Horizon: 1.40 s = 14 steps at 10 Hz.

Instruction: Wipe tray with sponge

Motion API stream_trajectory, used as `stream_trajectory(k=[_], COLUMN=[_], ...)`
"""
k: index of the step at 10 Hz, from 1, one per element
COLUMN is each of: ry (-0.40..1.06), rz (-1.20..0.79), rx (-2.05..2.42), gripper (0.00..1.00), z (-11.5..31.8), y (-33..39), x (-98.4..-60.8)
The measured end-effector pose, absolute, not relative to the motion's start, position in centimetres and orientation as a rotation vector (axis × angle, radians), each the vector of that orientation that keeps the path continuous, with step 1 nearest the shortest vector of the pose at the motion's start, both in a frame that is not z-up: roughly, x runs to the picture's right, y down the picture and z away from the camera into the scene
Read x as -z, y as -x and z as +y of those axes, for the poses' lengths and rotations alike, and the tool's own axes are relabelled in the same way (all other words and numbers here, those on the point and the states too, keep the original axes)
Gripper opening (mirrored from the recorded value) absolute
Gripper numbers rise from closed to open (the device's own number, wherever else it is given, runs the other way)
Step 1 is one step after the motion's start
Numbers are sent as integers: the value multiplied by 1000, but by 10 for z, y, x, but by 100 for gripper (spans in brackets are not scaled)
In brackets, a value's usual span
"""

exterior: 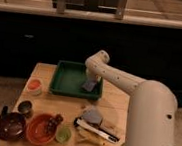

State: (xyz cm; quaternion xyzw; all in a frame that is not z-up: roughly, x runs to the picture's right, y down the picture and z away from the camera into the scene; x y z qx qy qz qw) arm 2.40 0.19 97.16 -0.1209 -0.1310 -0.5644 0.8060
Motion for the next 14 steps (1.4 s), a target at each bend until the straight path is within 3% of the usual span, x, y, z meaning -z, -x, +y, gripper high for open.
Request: stream_trajectory(k=[4,7,11,14], ry=[207,186,221,268], rz=[-371,-431,-431,-382], rx=[1303,1366,1361,1324], gripper=[2,2,2,2], z=[-2,22,57,49], y=[37,52,18,-17], x=[-967,-945,-922,-932])
